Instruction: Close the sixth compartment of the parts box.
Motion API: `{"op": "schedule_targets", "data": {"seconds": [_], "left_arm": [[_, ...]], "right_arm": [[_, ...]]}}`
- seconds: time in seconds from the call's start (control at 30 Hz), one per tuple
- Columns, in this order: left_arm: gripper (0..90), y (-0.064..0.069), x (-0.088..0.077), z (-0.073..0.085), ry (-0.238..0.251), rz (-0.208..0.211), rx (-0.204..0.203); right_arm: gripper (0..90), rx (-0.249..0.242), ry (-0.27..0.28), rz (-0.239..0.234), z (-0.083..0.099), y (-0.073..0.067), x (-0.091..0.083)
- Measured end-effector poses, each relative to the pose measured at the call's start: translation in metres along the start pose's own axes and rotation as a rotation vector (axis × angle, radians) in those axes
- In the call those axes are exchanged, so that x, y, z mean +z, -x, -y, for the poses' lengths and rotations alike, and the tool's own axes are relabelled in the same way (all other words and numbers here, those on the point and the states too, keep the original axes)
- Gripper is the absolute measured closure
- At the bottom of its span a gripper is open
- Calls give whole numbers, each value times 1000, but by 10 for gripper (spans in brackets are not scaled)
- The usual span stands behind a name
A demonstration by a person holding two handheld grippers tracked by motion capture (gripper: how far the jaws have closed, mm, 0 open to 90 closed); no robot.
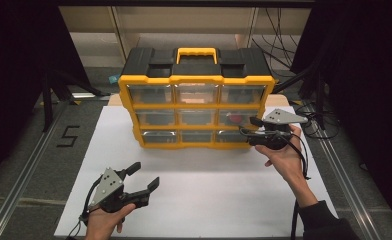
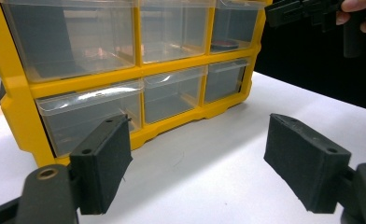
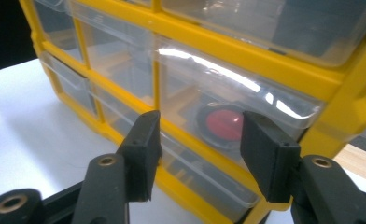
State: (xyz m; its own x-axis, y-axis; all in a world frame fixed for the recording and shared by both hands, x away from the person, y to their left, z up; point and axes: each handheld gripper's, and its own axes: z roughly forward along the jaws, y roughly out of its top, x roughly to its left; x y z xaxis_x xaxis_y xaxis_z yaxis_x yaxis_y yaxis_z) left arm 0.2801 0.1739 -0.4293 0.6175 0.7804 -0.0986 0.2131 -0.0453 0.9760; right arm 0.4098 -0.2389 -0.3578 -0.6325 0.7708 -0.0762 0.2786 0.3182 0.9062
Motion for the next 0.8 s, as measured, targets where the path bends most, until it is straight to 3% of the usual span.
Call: {"op": "schedule_targets", "data": {"seconds": [0.27,0.53,0.8], "left_arm": [[223,0,1,0,-4,-1,4],[223,0,3,0,-7,2,4],[223,1,2,0,-2,12,9]], "right_arm": [[434,-18,30,-16,0,-12,-10],[397,-17,60,-65,7,-24,-17],[372,-27,78,-73,10,-38,-31]]}}
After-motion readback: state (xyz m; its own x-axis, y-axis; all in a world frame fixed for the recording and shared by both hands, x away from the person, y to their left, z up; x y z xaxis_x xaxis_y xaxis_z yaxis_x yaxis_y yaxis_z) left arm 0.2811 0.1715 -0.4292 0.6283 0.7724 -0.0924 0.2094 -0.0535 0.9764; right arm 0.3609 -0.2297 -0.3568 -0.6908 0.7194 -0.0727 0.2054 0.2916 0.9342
